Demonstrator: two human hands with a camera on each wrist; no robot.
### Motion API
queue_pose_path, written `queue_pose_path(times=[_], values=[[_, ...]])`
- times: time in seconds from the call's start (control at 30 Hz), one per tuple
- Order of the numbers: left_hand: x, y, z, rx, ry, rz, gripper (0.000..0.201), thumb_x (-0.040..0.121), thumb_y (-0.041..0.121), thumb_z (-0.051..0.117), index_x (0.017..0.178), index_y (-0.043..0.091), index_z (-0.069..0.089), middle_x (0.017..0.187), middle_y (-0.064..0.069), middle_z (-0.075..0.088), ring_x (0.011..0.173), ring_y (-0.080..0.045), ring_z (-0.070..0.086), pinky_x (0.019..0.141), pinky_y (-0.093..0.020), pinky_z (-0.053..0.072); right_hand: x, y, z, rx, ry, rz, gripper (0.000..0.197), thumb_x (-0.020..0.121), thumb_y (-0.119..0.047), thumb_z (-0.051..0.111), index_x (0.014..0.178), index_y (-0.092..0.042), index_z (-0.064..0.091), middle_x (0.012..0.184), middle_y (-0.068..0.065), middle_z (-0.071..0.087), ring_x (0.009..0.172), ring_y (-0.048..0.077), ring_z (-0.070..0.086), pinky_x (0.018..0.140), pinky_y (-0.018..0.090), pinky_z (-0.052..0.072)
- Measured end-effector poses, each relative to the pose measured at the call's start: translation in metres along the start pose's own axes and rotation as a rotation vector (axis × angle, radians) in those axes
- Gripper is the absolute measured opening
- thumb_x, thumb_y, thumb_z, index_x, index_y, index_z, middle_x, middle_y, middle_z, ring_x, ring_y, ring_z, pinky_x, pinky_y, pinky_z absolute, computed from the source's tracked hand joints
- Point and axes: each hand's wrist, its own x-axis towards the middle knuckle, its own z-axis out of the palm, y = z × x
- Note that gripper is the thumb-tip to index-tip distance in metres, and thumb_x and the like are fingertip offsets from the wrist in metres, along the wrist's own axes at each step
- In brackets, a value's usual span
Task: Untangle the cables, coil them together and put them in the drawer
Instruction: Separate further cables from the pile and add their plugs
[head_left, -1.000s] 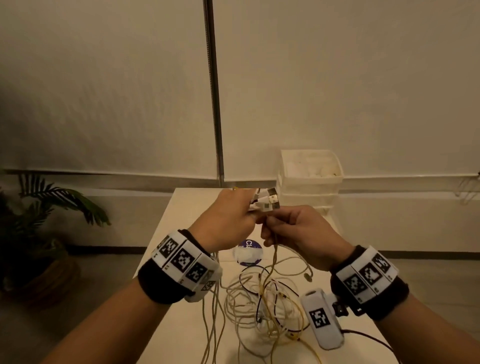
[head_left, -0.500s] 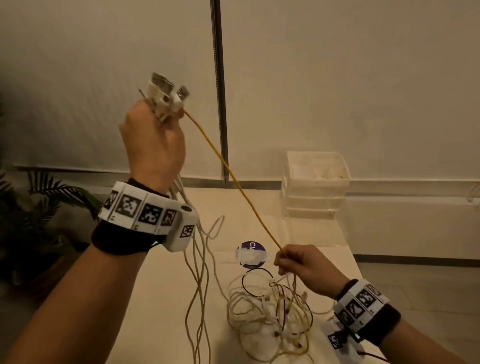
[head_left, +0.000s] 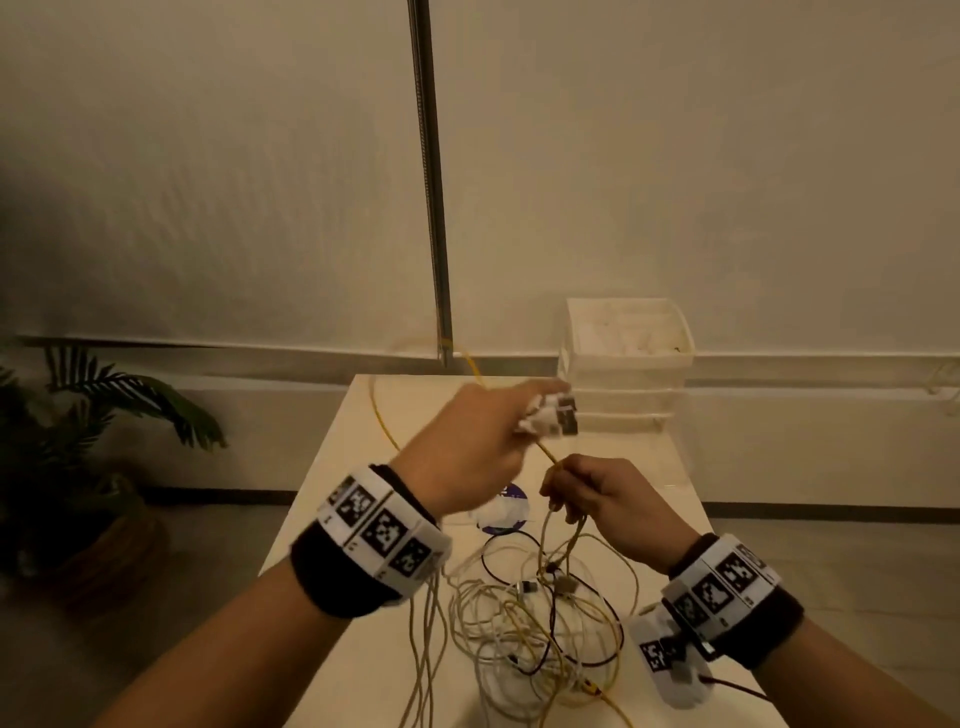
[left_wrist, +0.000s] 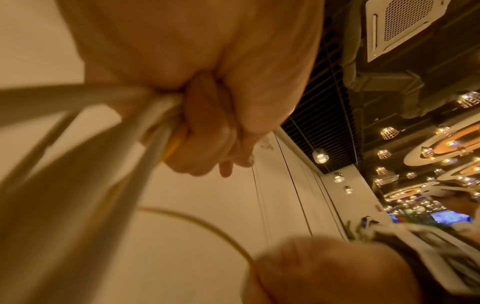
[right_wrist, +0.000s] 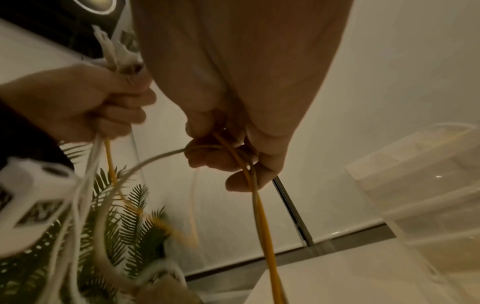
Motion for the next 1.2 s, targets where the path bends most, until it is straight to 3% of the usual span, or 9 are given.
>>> queue_pose_path(times=[0.07, 0.2, 0.3, 0.4, 0.6, 0.7, 0.8, 1.0, 1.2], values=[[0.000, 0.000, 0.017, 0.020, -0.083, -0.013, 0.033, 0.093, 0.017, 0.055, 0.123, 0.030, 0.059, 0.106, -0.001, 0.072, 0.096, -0.022, 0.066, 0.082, -0.037, 0.053, -0.002, -0.012, -0.001, 0.040, 0.003, -0.025, 0.022, 0.098, -0.012, 0.050, 0.086, -0.009, 0.069, 0.070, -0.002, 0.066, 0.060, 0.014, 0.057, 0.063, 0.037, 0.051], [0.004, 0.002, 0.021, 0.101, -0.104, -0.074, 0.006, 0.090, 0.017, 0.052, 0.091, 0.018, 0.057, 0.087, -0.006, 0.066, 0.081, -0.024, 0.059, 0.066, -0.035, 0.047, -0.004, -0.024, -0.001, 0.116, -0.001, -0.059, 0.026, 0.096, -0.005, 0.052, 0.082, -0.021, 0.067, 0.065, -0.006, 0.065, 0.058, 0.008, 0.058, 0.058, 0.022, 0.051], [0.008, -0.003, 0.009, 0.146, 0.021, -0.087, 0.009, 0.093, 0.016, 0.051, 0.095, 0.019, 0.059, 0.085, -0.003, 0.064, 0.075, -0.020, 0.059, 0.066, -0.035, 0.053, -0.004, -0.013, -0.003, 0.132, 0.060, -0.044, 0.022, 0.094, -0.002, 0.055, 0.095, -0.017, 0.071, 0.067, -0.004, 0.066, 0.061, 0.012, 0.062, 0.063, 0.027, 0.055], [0.013, -0.011, -0.005, 0.135, 0.174, -0.119, 0.012, 0.094, 0.013, 0.052, 0.089, 0.022, 0.058, 0.081, 0.002, 0.061, 0.071, -0.013, 0.057, 0.058, -0.022, 0.041, -0.006, 0.004, -0.003, 0.142, 0.097, -0.027, 0.024, 0.095, -0.003, 0.054, 0.105, -0.016, 0.072, 0.075, -0.002, 0.072, 0.072, 0.011, 0.069, 0.069, 0.028, 0.057], [0.013, -0.021, -0.042, 0.082, 0.498, -0.232, 0.017, 0.089, 0.001, 0.048, 0.083, 0.013, 0.058, 0.070, 0.004, 0.053, 0.060, -0.013, 0.045, 0.051, -0.020, 0.025, -0.019, 0.044, 0.014, 0.071, 0.059, 0.063, 0.024, 0.094, -0.007, 0.057, 0.098, -0.024, 0.073, 0.086, 0.004, 0.076, 0.072, 0.020, 0.073, 0.067, 0.038, 0.060], [0.009, -0.025, -0.053, 0.140, 0.480, -0.208, 0.016, 0.089, 0.000, 0.048, 0.084, 0.012, 0.057, 0.073, -0.002, 0.057, 0.065, -0.020, 0.049, 0.054, -0.022, 0.029, -0.026, 0.062, 0.016, 0.094, 0.135, 0.137, 0.023, 0.095, -0.005, 0.055, 0.095, -0.017, 0.074, 0.081, 0.007, 0.074, 0.059, 0.026, 0.069, 0.058, 0.045, 0.058], [0.006, -0.031, -0.047, 0.136, 0.468, -0.213, 0.013, 0.090, 0.001, 0.050, 0.087, 0.010, 0.059, 0.078, -0.007, 0.063, 0.070, -0.026, 0.053, 0.058, -0.027, 0.030, -0.023, 0.074, 0.014, -0.040, 0.166, 0.176, 0.023, 0.095, -0.006, 0.056, 0.092, -0.022, 0.073, 0.078, 0.001, 0.074, 0.060, 0.017, 0.069, 0.066, 0.045, 0.058], [0.003, -0.029, -0.039, 0.090, 0.443, -0.189, 0.020, 0.092, 0.002, 0.049, 0.082, 0.019, 0.053, 0.070, 0.002, 0.055, 0.060, -0.008, 0.046, 0.052, -0.015, 0.027, -0.010, 0.061, 0.002, -0.254, 0.068, 0.192, 0.046, 0.092, -0.027, 0.062, 0.135, -0.033, 0.047, 0.133, -0.014, 0.055, 0.114, 0.007, 0.057, 0.094, 0.022, 0.043], [-0.002, -0.030, -0.033, 0.032, 0.427, -0.156, 0.016, 0.093, 0.005, 0.051, 0.081, 0.012, 0.059, 0.066, 0.008, 0.055, 0.060, -0.009, 0.051, 0.053, -0.015, 0.033, 0.002, -0.039, 0.019, 0.151, -0.049, -0.047, 0.032, 0.092, -0.012, 0.060, 0.122, -0.023, 0.058, 0.110, -0.005, 0.070, 0.100, 0.010, 0.068, 0.089, 0.028, 0.054]])
